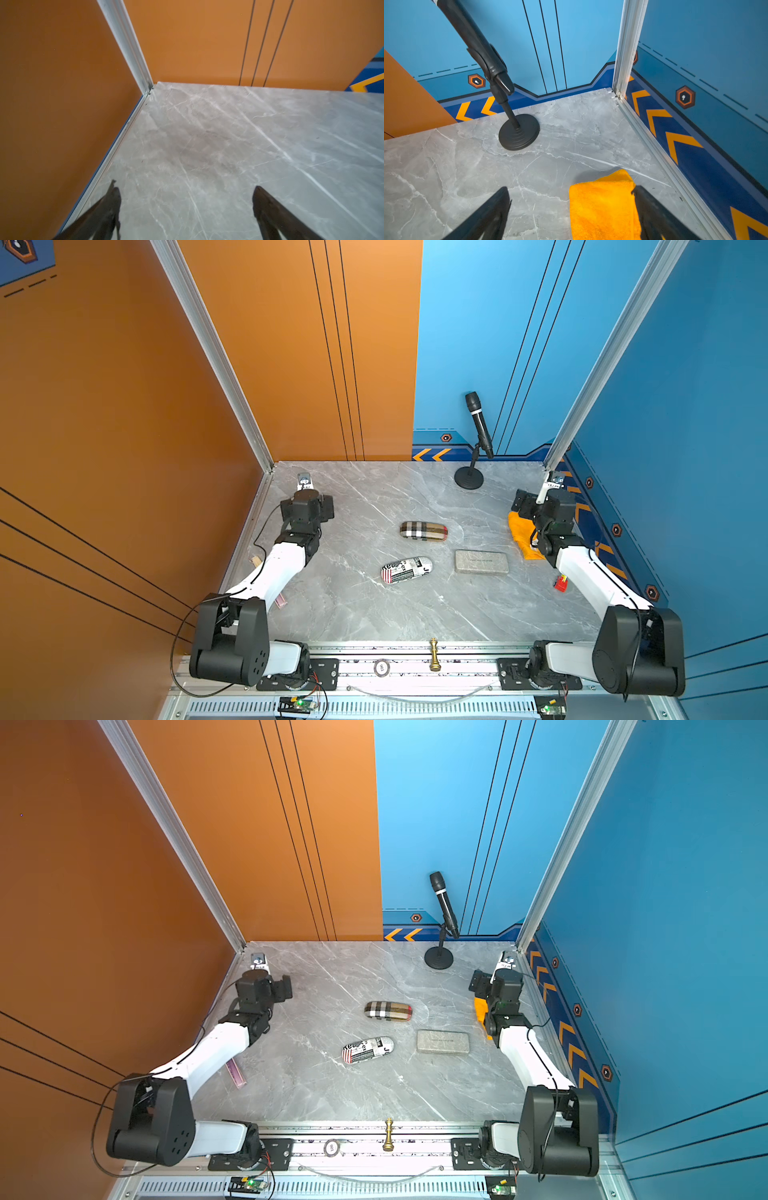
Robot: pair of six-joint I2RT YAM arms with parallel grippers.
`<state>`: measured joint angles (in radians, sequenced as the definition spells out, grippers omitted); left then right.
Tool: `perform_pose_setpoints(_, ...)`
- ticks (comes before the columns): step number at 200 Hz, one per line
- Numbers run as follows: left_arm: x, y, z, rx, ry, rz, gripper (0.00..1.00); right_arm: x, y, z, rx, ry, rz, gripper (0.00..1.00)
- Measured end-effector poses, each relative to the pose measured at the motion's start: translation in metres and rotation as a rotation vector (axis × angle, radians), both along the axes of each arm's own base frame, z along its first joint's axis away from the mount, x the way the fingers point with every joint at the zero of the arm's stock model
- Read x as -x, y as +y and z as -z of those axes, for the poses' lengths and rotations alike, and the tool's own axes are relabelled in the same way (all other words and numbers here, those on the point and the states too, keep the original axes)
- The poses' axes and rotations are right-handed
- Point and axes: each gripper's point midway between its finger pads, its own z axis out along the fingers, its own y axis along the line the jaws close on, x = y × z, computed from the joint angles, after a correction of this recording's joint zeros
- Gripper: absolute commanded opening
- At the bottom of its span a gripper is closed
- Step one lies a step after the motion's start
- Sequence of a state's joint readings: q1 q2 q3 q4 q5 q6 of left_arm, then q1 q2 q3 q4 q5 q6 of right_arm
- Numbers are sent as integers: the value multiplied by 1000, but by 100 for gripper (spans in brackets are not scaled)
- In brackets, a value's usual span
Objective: Wipe the eyeglass case
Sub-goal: Pick up the eyeglass case from the center of the board.
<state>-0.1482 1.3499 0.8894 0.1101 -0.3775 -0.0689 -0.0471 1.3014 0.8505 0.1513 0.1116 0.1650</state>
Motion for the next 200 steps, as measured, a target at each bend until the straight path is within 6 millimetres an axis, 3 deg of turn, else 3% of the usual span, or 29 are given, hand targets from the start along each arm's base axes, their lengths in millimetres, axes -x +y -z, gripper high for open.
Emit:
perform_pose_setpoints(18,1,-37,-11,50,48,129,97,1,4,-4,-12,53,6,87)
perform_pose_setpoints(36,13,-77,-3,67,130,256,97,4,11,6,-18,131,3,86)
perform_pose_setpoints(66,52,-164,18,-30,265,553,96,1,17,24,21,299,6,87)
perform_pose_setpoints(95,95,-225,50,-132,390,826,89,0,13,21,75,400,9,87)
perform_pose_setpoints(141,137,-257,116,-246,610,1054,87,11,16,31,121,503,2,89)
perform_pose_setpoints(172,154,-263,141,-315,693,1144,88,12,15,46,120,556,1,89)
perform_pose_setpoints(200,159,-260,153,-350,739,1177,88,12,16,48,111,558,-3,90)
